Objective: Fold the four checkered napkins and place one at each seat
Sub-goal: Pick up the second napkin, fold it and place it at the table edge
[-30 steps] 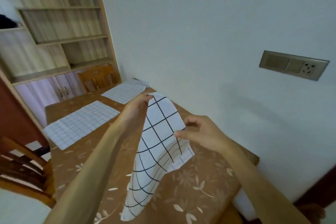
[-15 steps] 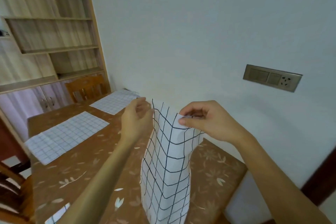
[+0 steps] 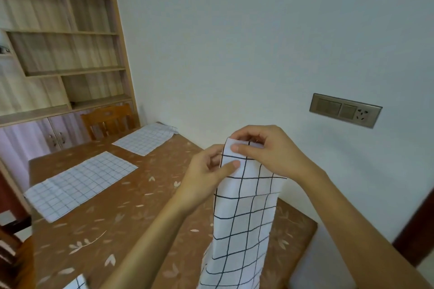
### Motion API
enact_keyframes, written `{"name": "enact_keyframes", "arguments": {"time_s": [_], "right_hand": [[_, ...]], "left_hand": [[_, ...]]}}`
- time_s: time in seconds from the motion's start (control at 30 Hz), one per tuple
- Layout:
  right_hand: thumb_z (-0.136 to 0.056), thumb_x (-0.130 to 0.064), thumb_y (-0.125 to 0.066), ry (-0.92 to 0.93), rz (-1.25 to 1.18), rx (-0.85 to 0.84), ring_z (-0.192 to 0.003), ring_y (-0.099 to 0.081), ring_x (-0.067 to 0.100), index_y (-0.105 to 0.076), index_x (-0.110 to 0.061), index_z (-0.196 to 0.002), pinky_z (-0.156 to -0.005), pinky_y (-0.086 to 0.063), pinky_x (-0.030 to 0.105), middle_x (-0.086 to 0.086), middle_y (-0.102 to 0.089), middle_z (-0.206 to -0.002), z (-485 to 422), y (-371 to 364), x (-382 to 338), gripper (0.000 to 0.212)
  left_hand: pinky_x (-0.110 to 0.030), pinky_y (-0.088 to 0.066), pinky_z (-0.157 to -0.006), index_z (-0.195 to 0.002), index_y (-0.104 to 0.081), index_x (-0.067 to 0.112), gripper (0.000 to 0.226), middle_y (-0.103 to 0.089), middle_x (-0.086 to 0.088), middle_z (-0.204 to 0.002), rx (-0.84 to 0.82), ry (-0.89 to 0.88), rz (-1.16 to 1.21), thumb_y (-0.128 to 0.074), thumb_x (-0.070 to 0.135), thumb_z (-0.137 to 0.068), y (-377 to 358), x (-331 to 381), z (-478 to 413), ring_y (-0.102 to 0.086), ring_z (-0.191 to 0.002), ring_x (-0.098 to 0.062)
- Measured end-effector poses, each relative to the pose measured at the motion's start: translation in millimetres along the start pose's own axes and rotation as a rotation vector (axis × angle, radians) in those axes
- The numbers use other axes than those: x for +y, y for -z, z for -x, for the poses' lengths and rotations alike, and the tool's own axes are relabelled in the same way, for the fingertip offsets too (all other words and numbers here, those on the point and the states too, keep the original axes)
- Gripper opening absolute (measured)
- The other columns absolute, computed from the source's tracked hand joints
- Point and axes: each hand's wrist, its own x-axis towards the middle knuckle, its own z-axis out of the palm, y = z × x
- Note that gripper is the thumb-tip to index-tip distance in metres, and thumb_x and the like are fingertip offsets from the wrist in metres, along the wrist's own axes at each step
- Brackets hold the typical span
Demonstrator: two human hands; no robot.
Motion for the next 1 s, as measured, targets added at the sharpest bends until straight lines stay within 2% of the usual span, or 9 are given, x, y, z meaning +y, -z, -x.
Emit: {"name": "enact_keyframes", "arguments": {"time_s": [0.13, 0.23, 0.4, 0.5, 0.6, 0.67, 0.73, 0.8, 1.0], "right_hand": [[-0.077, -0.037, -0.084, 0.001, 0.089, 0.017, -0.107, -0.061, -0.003, -0.066, -0.037, -0.121, -0.095, -0.046, 0.016, -0.017, -0.068, -0.114, 5, 13, 5, 0.048], [-0.069, -0.046, -0.087, -0.128, 0.128, -0.108, -0.123, -0.049, -0.012, -0.051, -0.044, -0.137, -0.101, -0.036, 0.012, -0.027, -0.057, -0.131, 11, 28, 12, 0.077], [-0.078, -0.025, -0.084, -0.172, -0.034, -0.177, -0.11, -0.067, 0.002, -0.069, -0.031, -0.118, -0.097, -0.051, 0.022, -0.014, -0.073, -0.116, 18, 43, 19, 0.043], [-0.074, -0.037, -0.084, -0.176, -0.024, -0.127, -0.121, -0.054, -0.011, -0.052, -0.043, -0.137, -0.095, -0.042, 0.008, -0.021, -0.061, -0.131, 17, 46, 18, 0.071], [-0.068, -0.045, -0.081, -0.273, -0.124, -0.142, -0.118, -0.052, -0.015, -0.036, -0.049, -0.145, -0.093, -0.04, 0.009, -0.024, -0.055, -0.133, 15, 49, 18, 0.089], [-0.071, -0.041, -0.083, -0.301, -0.233, -0.146, -0.118, -0.056, -0.01, -0.044, -0.046, -0.143, -0.098, -0.046, 0.018, -0.022, -0.056, -0.136, 18, 45, 24, 0.082], [-0.076, -0.022, -0.084, -0.295, -0.475, -0.125, -0.124, -0.062, 0.012, -0.056, -0.034, -0.139, -0.103, -0.052, 0.036, -0.006, -0.063, -0.137, 21, 35, 34, 0.07], [-0.077, -0.003, -0.078, -0.275, -0.718, -0.081, -0.12, -0.066, 0.025, -0.061, -0.018, -0.134, -0.096, -0.056, 0.037, 0.008, -0.068, -0.131, 24, 25, 39, 0.062], [-0.074, -0.017, -0.075, -0.247, -0.71, 0.109, -0.101, -0.074, 0.023, -0.074, -0.01, -0.111, -0.083, -0.06, 0.032, 0.01, -0.077, -0.111, 26, 18, 30, 0.037]], "left_hand": [[-0.041, -0.062, -0.085, -0.122, -0.068, 0.005, 0.028, -0.078, -0.015, -0.107, 0.057, 0.034, 0.059, -0.065, 0.0, -0.094, 8, 2, -5, -0.076, -0.099, -0.034], [-0.045, -0.06, -0.091, -0.122, -0.069, 0.008, 0.027, -0.078, -0.013, -0.111, 0.023, 0.036, 0.069, -0.064, 0.004, -0.096, 18, 10, -10, -0.075, -0.104, -0.032], [-0.044, -0.059, -0.093, -0.126, -0.068, 0.013, 0.029, -0.076, -0.014, -0.117, -0.048, 0.002, 0.09, -0.056, 0.011, -0.1, 36, 22, -17, -0.072, -0.11, -0.034], [-0.048, -0.056, -0.098, -0.131, -0.065, 0.012, 0.032, -0.072, -0.017, -0.125, -0.141, 0.011, 0.124, -0.05, 0.01, -0.102, 44, 27, -18, -0.069, -0.116, -0.036], [-0.045, -0.055, -0.097, -0.13, -0.066, 0.011, 0.034, -0.07, -0.017, -0.128, -0.206, 0.01, 0.161, -0.05, 0.013, -0.1, 46, 31, -17, -0.067, -0.119, -0.036], [-0.038, -0.059, -0.09, -0.125, -0.071, 0.013, 0.034, -0.072, -0.015, -0.125, -0.199, 0.002, 0.205, -0.052, 0.014, -0.097, 46, 32, -17, -0.069, -0.116, -0.032], [-0.033, -0.06, -0.085, -0.119, -0.074, 0.015, 0.033, -0.073, -0.014, -0.122, -0.168, -0.006, 0.228, -0.053, 0.014, -0.094, 46, 33, -17, -0.071, -0.112, -0.028], [-0.034, -0.06, -0.087, -0.119, -0.074, 0.015, 0.033, -0.073, -0.014, -0.123, -0.154, 0.006, 0.235, -0.053, 0.014, -0.094, 48, 33, -17, -0.071, -0.113, -0.029], [-0.045, -0.054, -0.095, -0.12, -0.073, 0.02, 0.031, -0.074, -0.007, -0.123, -0.06, 0.076, 0.199, -0.051, 0.014, -0.1, 51, 30, -19, -0.069, -0.116, -0.029]]}}
